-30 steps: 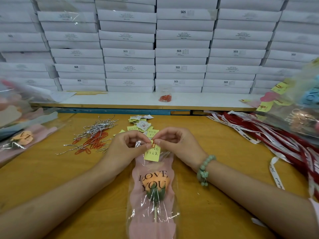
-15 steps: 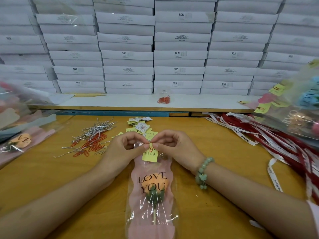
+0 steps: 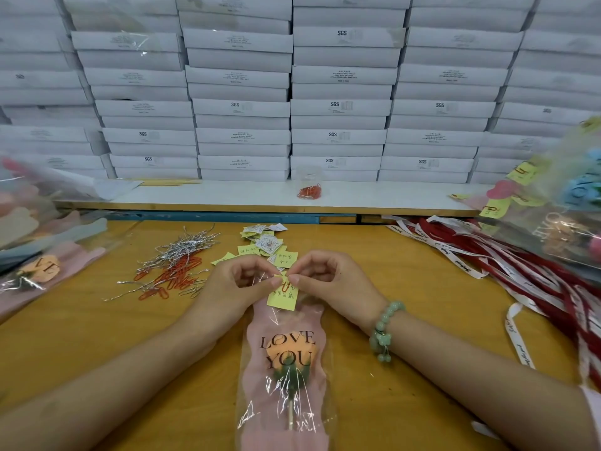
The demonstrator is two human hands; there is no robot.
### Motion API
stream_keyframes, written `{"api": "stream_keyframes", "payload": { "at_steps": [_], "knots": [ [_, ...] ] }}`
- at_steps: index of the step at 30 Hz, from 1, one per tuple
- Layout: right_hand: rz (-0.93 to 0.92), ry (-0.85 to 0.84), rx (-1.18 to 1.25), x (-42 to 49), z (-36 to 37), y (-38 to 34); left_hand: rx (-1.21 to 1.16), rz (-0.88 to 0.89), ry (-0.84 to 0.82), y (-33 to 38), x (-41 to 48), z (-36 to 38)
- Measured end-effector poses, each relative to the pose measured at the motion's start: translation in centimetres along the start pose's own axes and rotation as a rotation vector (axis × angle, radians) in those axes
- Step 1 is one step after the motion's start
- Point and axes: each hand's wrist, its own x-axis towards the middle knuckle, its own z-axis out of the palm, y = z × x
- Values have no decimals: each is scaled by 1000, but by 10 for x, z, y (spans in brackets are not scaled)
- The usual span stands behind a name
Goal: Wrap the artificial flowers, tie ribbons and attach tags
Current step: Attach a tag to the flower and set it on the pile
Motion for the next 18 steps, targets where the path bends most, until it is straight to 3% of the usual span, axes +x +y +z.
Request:
{"api": "stream_keyframes", "payload": {
  "at_steps": [10,18],
  "knots": [
    [22,103,90,0,-3,-1,-38,-28,-4,4,-3,3],
    [25,130,120,-2,-6,-2,-137,-132,-120,7,-3,3]
  ]
}}
